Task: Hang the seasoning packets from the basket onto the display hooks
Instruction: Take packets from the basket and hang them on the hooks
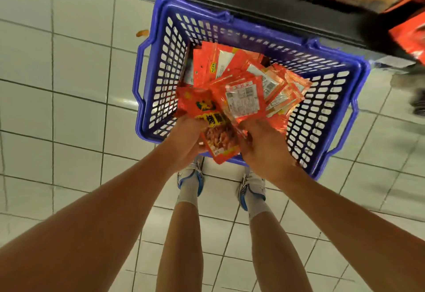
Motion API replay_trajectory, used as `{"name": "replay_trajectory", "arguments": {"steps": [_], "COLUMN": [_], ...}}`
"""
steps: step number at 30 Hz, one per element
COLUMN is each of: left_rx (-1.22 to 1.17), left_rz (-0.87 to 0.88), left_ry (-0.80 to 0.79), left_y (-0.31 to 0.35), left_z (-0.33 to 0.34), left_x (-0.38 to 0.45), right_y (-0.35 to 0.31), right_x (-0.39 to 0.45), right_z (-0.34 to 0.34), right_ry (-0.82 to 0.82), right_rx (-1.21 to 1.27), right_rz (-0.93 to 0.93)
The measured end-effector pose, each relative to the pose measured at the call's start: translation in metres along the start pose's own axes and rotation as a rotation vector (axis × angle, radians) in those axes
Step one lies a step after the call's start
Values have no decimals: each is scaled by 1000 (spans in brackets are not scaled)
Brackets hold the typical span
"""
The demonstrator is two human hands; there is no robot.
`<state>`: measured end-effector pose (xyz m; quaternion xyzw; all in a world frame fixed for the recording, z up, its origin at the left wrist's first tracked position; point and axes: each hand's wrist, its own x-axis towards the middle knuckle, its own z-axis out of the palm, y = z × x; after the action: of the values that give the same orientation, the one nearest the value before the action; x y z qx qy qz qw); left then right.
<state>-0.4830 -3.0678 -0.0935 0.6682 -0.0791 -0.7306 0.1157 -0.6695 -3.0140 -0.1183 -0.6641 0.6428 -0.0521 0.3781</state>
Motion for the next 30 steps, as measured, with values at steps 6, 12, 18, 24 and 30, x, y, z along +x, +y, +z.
{"name": "replay_trajectory", "arguments": {"steps": [6, 12, 18, 24, 30], "left_rx": [-28, 90, 59, 81, 53], "left_rz": [62, 151, 266, 388, 598], "left_ry": [-44, -98, 23, -54, 42], "left_y": [19, 33, 56, 110, 160], "left_z": [18, 23, 37, 57, 75], "left_x": [-48, -94, -171, -293, -449], "right_y": [-52, -67, -99, -157, -249], "right_x": [-18, -34, -49, -49, -106], "right_z": [-45, -103, -191, -302, -415], "right_ry": [-9, -163, -41, 97, 152], "right_rx": [-1, -100, -27, 786, 1086], "right_rz": [-237, -368, -198, 379, 182]}}
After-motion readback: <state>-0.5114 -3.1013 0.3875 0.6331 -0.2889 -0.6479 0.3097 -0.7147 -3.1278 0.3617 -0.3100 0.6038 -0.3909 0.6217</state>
